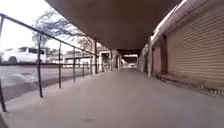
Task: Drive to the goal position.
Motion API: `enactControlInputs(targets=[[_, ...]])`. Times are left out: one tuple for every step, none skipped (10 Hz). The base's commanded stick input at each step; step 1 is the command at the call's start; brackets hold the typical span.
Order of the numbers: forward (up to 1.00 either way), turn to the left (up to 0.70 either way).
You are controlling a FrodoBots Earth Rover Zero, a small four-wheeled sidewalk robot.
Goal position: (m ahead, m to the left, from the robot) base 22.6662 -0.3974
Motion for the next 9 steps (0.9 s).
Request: enactControlInputs(targets=[[0.7, 0.0], [0.7, 0.0], [0.7, 0.0], [0.7, 0.0], [0.7, 0.0], [0.7, 0.0], [0.7, 0.0], [0.7, 0.0], [0.7, 0.0]])
